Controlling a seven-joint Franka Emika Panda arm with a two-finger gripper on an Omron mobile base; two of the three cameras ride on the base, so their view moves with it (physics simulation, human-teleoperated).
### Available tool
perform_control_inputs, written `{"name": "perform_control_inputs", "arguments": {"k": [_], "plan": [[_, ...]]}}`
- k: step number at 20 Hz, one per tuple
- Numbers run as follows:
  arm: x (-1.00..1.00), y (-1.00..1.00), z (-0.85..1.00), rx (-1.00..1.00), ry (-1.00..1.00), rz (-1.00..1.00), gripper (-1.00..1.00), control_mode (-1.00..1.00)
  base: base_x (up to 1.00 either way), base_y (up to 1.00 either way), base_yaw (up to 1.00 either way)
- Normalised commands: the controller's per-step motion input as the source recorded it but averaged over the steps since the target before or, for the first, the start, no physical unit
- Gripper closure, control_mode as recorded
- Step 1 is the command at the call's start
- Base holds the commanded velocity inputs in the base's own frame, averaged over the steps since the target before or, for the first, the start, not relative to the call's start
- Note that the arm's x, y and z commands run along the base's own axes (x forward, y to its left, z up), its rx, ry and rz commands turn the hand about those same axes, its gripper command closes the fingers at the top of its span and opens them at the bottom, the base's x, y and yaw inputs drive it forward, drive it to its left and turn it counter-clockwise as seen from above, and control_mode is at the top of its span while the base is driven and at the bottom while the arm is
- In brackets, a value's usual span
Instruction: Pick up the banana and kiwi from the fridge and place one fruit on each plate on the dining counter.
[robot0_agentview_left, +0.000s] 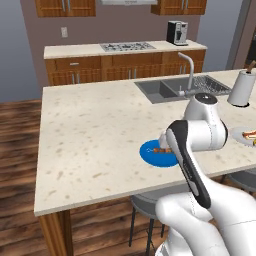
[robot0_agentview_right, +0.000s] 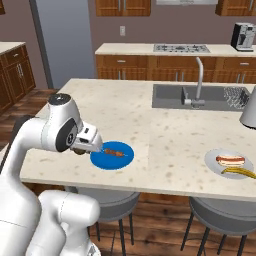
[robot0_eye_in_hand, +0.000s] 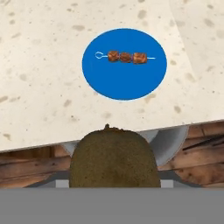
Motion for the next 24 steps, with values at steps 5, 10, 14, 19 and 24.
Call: {"name": "perform_control_inputs", "arguments": {"k": [5, 10, 14, 19, 24], "plan": [[0.56, -0.31, -0.86, 0.0, -0.03, 0.0, 1.0, -1.0, 0.0, 0.0, 0.0], [0.64, -0.17, -0.63, 0.0, 0.0, 0.0, 1.0, -1.0, 0.0, 0.0, 0.0], [0.72, -0.16, -0.33, 0.0, 0.1, 0.0, 1.0, -1.0, 0.0, 0.0, 0.0], [0.73, -0.09, -0.27, 0.0, 0.18, 0.0, 1.0, -1.0, 0.0, 0.0, 0.0], [0.62, 0.0, -0.18, 0.0, 0.2, 0.0, 1.0, -1.0, 0.0, 0.0, 0.0]]}}
